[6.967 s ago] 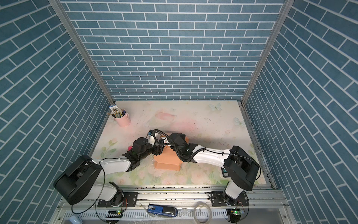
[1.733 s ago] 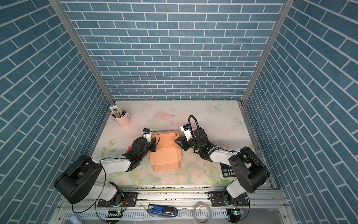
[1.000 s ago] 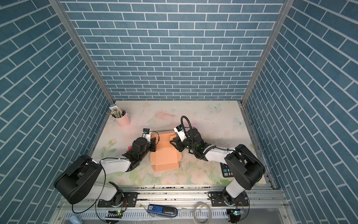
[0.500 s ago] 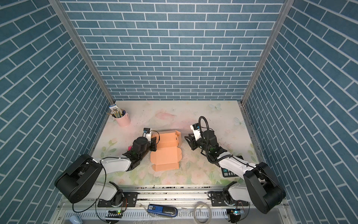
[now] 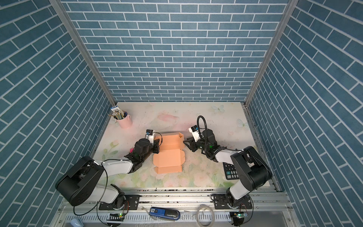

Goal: Assemble paper box
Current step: Fold the bottom flaps of a flat cardboard box at the center of the table.

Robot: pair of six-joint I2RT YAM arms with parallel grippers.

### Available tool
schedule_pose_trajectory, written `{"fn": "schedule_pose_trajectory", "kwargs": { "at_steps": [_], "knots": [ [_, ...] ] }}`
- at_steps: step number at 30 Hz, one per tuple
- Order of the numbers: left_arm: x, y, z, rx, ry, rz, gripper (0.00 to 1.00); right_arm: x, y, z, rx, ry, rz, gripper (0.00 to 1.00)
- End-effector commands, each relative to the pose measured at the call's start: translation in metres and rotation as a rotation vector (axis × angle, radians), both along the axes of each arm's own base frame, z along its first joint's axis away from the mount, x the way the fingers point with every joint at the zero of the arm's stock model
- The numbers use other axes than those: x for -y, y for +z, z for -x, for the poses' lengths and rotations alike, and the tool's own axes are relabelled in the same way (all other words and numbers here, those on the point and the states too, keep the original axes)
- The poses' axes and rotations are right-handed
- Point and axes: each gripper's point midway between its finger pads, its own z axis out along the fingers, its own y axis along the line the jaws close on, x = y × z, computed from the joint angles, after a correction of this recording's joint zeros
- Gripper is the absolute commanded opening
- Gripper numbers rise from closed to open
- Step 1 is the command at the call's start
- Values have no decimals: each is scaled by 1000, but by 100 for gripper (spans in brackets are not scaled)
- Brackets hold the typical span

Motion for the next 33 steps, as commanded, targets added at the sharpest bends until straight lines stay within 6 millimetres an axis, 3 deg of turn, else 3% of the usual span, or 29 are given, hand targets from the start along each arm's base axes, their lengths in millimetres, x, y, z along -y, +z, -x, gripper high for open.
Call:
{"fn": "schedule_pose_trajectory", "kwargs": {
  "at_steps": [1, 10, 33],
  "knots": [
    [9, 11, -5, 28, -25, 13, 12, -13, 20, -6, 54, 52, -59, 40],
    [11, 13, -8, 30, -27, 14, 12, -30, 16, -2, 60, 92, -24, 40],
    [6, 14, -5, 27, -8, 22, 12, -47, 8, -15, 148, -13, 90, 44]
  ]
}}
